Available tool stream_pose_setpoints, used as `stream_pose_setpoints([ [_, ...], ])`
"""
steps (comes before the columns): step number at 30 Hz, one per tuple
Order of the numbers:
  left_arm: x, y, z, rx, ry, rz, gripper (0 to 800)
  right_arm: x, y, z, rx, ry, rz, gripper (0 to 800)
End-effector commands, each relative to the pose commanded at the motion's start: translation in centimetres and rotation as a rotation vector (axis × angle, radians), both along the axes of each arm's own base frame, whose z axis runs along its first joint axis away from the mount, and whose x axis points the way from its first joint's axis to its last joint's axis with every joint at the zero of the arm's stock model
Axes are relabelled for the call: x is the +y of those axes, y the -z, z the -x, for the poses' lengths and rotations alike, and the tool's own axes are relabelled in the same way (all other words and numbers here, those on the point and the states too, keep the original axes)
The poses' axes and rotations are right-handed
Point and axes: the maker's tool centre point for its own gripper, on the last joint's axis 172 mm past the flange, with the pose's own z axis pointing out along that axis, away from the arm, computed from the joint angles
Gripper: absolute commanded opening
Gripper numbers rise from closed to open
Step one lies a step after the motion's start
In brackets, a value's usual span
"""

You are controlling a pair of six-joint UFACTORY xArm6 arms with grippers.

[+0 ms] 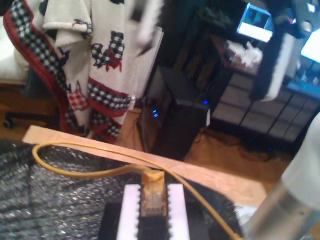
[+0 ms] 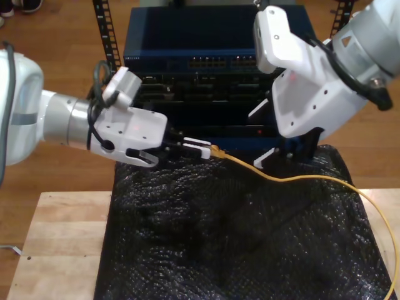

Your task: Grab the cable and plug it in

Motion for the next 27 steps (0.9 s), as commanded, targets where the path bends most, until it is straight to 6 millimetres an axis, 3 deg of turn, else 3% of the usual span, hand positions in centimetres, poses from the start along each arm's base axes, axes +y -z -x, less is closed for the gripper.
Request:
stream_pose_setpoints([
  [4,1.1,-1.1,0.2,0.067,0.025,0.046,1,-0.1,-1.1,0.9,-0.054,-0.024,-0.008,784],
  [9,1.8,-1.4,0.5,0.087,0.029,0.072,1,-0.2,-2.8,0.6,-0.186,-0.037,-0.02,786],
  [15,2.2,-2.5,1.2,0.11,0.049,0.126,1,2.5,-3.4,1.2,-0.268,-0.106,-0.034,786],
  [22,2.1,-3.8,2.3,0.168,0.113,0.187,1,4.8,-2.9,0.3,-0.385,-0.147,-0.041,786],
  [27,2.0,-4.7,2.7,0.174,0.131,0.221,1,6.4,-3.9,0.7,-0.46,-0.178,-0.061,787],
])
